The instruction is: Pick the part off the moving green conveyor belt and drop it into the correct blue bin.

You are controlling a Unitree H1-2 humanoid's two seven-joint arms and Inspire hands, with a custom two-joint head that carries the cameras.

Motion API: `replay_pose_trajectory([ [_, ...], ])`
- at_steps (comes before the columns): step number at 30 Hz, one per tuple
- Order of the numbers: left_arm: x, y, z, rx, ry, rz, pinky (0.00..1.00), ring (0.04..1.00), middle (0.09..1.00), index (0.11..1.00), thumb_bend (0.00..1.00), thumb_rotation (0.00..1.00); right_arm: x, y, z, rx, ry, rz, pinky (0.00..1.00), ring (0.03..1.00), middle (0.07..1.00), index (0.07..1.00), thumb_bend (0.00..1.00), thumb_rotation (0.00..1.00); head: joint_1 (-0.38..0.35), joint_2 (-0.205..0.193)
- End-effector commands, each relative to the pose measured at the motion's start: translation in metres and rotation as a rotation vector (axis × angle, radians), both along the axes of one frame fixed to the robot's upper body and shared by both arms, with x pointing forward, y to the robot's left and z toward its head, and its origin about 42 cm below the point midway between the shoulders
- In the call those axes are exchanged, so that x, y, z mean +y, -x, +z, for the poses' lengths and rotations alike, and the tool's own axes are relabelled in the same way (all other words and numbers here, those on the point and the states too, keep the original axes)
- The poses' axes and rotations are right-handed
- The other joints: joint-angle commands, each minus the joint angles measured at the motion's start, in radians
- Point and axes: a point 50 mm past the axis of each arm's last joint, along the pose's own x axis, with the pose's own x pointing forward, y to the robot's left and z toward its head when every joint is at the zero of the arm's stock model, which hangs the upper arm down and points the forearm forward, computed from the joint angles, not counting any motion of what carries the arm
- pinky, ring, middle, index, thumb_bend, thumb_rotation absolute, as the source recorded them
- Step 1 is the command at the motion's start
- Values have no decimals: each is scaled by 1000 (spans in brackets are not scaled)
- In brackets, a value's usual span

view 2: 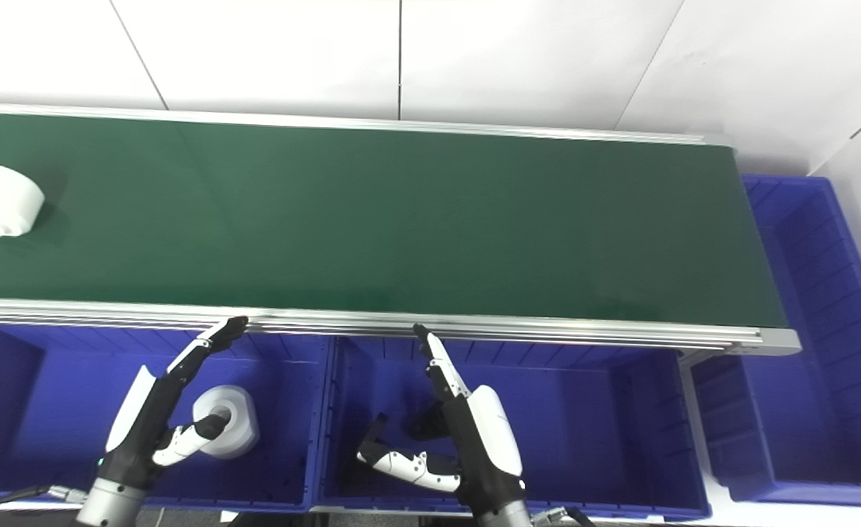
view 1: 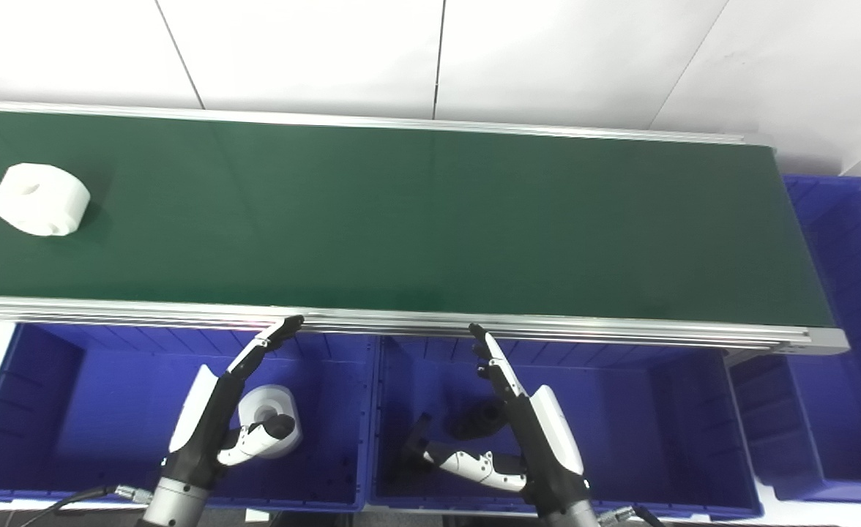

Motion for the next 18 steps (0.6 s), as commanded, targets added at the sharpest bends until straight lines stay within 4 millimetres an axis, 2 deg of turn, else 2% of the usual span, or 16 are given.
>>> replay_pose_trajectory([
  [1, 3, -4, 6, -25, 37, 9, 827, 848, 865, 859, 724, 974, 2, -1, 6, -40, -32, 3, 850, 941, 986, 1000, 755, 607, 2, 1],
  [6, 2, -5, 6, -27, 38, 7, 818, 840, 860, 855, 725, 970, 1, -2, 5, -34, -34, 6, 844, 938, 988, 1000, 759, 609, 9, 0],
  [8, 0, -5, 5, -28, 42, 11, 811, 834, 854, 849, 723, 961, 0, -1, 4, -33, -31, 5, 844, 937, 986, 1000, 761, 609, 28, -12],
  [9, -1, -4, 4, -29, 39, 11, 809, 832, 854, 848, 723, 960, -1, 0, 2, -35, -30, 5, 848, 938, 985, 1000, 761, 607, 72, -42],
  [10, -2, -3, 3, -29, 36, 10, 803, 832, 855, 848, 720, 960, -2, 0, 1, -36, -30, 6, 841, 936, 982, 999, 757, 606, 98, -53],
  [14, -9, 3, -3, -38, 24, 1, 781, 817, 838, 833, 688, 924, -11, 6, -6, -20, -27, 16, 820, 938, 991, 1000, 767, 625, 264, -137],
  [15, -12, 4, -5, -31, 32, 7, 762, 804, 828, 821, 689, 892, -13, 8, -8, -15, -30, 14, 816, 942, 996, 1000, 773, 625, 322, -175],
  [17, -15, 6, -9, -2, 49, 17, 747, 793, 820, 808, 707, 861, -16, 9, -11, -24, -32, 14, 817, 945, 999, 1000, 769, 624, 360, -202],
  [18, -15, 7, -10, 12, 49, 16, 740, 788, 816, 797, 738, 836, -17, 10, -13, -29, -34, 15, 847, 960, 1000, 1000, 758, 619, 376, -215],
])
